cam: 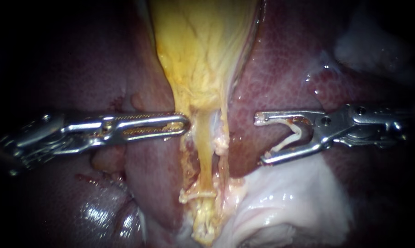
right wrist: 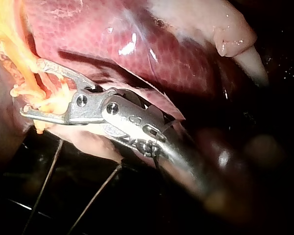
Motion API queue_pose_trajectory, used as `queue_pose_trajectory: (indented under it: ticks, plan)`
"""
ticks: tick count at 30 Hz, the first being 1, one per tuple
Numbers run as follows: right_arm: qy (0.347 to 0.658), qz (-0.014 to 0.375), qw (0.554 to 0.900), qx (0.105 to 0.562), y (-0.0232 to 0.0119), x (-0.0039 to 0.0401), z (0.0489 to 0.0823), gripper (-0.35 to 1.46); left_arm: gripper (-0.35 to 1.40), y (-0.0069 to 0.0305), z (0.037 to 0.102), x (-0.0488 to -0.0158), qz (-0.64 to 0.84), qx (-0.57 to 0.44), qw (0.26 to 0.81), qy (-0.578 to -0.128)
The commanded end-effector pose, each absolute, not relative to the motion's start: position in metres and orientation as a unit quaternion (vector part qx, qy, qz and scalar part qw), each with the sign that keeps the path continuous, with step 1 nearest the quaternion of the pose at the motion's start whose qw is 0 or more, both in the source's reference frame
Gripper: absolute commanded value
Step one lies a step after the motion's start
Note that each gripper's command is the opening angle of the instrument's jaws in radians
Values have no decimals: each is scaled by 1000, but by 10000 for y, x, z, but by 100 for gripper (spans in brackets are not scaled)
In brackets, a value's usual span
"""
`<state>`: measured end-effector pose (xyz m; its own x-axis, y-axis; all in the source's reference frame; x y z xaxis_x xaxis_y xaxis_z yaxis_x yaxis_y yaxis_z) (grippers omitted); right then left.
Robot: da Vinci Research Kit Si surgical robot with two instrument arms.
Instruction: Clipping second clip left tube
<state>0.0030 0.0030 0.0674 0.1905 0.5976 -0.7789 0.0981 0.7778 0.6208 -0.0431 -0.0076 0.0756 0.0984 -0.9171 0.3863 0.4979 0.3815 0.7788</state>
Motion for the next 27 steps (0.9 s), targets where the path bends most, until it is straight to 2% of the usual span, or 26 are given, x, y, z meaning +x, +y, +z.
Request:
queue_pose_trajectory:
  ticks: [1, 7, 13, 19, 27]
  plan:
    - [612, 174, 717, 284, 30, 30, 674, 60, -35, -72, 750, -427, -503, 239, 702, -444]
    - [614, 168, 716, 286, 22, 36, 678, 60, -35, -44, 710, -388, -517, 231, 691, -449]
    - [623, 150, 711, 290, -1, 62, 697, 60, -35, -35, 690, -351, -528, 220, 685, -451]
    - [629, 152, 699, 305, -31, 101, 734, 60, -35, -37, 689, -351, -529, 218, 684, -452]
    - [606, 157, 709, 325, -60, 127, 797, 60, -35, -40, 681, -354, -529, 216, 684, -453]
